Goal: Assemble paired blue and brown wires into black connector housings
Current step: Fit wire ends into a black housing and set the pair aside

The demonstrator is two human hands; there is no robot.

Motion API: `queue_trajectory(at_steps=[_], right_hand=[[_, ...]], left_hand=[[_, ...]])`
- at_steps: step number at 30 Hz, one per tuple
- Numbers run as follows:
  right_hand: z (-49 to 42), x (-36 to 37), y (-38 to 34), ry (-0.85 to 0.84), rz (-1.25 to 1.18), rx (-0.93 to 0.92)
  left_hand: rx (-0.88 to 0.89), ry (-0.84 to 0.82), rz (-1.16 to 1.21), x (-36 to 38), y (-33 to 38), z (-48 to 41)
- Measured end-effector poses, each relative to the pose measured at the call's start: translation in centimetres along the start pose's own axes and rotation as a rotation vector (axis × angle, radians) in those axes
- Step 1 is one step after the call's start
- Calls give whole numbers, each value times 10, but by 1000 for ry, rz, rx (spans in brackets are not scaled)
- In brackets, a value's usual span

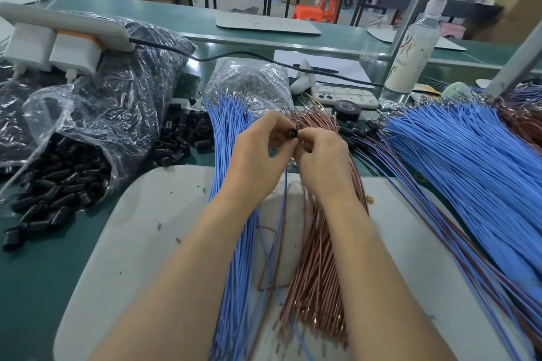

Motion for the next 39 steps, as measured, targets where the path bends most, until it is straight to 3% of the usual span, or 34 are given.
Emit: queue_trajectory(at_steps=[9,14,18,24,39], right_hand=[[0,0,0,29,21,-28],[-1,1,2,-76,14,50],[-6,-13,3,-37,-214,155],[-4,-26,-11,-23,-503,82],[-1,-32,-18,15,-209,-110]], left_hand=[[8,2,14,0,-2,0],[14,2,-9,0,-3,0],[4,28,-26,-2,-5,0],[-14,22,-17,-2,-7,-1],[-10,28,-1,-1,-5,0]])
Point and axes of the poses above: each hand's wrist, its own z-axis away from the middle knuckle, its own x-axis out of the palm, y = z × x, the point moved 2 cm from there along -z, towards the middle knuckle, and after that the axes turned 1 degree about y, right-handed, at the moved point
